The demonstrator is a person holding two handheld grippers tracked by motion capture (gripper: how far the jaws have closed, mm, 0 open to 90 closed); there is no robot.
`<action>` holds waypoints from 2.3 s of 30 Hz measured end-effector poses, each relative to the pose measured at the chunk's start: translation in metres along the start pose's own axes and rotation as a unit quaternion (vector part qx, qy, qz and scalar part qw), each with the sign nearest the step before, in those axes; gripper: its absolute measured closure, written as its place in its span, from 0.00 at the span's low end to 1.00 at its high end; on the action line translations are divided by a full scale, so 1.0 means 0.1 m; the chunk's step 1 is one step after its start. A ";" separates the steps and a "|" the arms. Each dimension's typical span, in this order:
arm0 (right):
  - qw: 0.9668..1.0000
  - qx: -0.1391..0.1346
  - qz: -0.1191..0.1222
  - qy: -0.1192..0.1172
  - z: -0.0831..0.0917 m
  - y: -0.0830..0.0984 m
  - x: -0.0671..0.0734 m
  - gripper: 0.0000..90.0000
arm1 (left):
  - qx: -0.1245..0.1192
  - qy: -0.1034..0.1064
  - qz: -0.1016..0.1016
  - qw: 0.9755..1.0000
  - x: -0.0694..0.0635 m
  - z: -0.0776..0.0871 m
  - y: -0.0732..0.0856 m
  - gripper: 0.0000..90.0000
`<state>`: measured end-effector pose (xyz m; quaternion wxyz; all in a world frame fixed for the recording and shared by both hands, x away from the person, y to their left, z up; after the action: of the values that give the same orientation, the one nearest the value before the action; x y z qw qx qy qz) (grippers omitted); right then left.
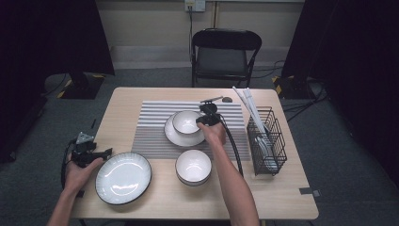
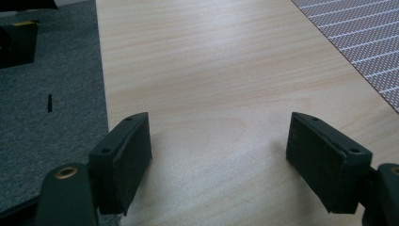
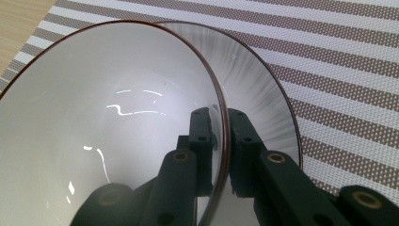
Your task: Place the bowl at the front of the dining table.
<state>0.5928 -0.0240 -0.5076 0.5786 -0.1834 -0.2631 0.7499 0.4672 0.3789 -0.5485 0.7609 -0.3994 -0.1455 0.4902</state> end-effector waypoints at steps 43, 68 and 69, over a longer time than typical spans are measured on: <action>0.998 -0.055 -0.008 -0.017 0.29 -0.10 -0.03 0.34 | 0.000 0.000 0.000 1.000 0.00 0.00 0.00 0.25; 0.994 -0.094 0.003 -0.046 0.64 0.00 -0.09 0.34 | 0.000 0.000 0.000 1.000 0.00 0.00 0.00 0.25; 0.994 -0.097 0.004 -0.047 0.67 0.01 -0.10 0.34 | 0.000 0.000 0.000 1.000 0.00 0.00 0.00 0.25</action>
<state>0.5557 -0.0458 -0.4553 0.5422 -0.2041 -0.3611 0.7307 0.4672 0.3789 -0.5486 0.7609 -0.3992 -0.1457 0.4903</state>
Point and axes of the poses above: each handheld gripper's, and its own axes: z roughly backward along the jaws, y roughly out of its underside, x roughly to its left, the point moved 7 cm from there along -z, roughly forward along the jaws, and after that the axes turned 14 degrees about y, right-handed, at the moved point
